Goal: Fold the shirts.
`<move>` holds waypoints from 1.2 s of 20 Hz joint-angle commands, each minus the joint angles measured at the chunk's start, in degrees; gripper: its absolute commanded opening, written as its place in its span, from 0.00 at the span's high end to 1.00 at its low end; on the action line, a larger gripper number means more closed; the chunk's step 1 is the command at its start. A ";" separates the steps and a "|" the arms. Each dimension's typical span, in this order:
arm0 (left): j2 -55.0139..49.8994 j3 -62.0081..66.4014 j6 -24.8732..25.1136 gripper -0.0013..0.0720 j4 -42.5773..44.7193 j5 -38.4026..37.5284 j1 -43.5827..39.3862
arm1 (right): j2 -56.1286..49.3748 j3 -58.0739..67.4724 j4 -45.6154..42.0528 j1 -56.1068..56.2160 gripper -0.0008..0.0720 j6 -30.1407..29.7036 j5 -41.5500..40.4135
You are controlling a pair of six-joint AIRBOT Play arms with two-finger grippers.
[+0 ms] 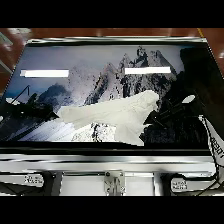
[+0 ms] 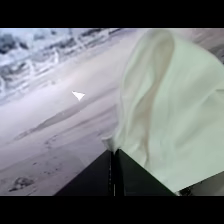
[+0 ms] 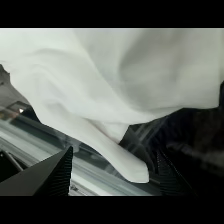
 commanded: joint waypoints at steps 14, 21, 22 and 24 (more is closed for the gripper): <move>1.33 0.24 0.52 0.93 -0.33 -3.32 0.13 | -2.10 -6.58 5.60 5.46 0.80 2.03 -18.64; 15.12 10.40 6.64 0.93 -0.85 -3.72 -0.22 | 15.02 6.84 11.23 5.53 0.91 -9.55 -4.37; 19.32 14.32 6.67 0.93 -1.95 -3.67 0.04 | 18.86 11.58 13.16 5.33 0.91 -9.77 -4.31; 26.80 24.04 5.68 0.93 -4.98 -2.40 1.05 | 26.16 22.99 14.95 4.00 0.91 -9.33 -7.67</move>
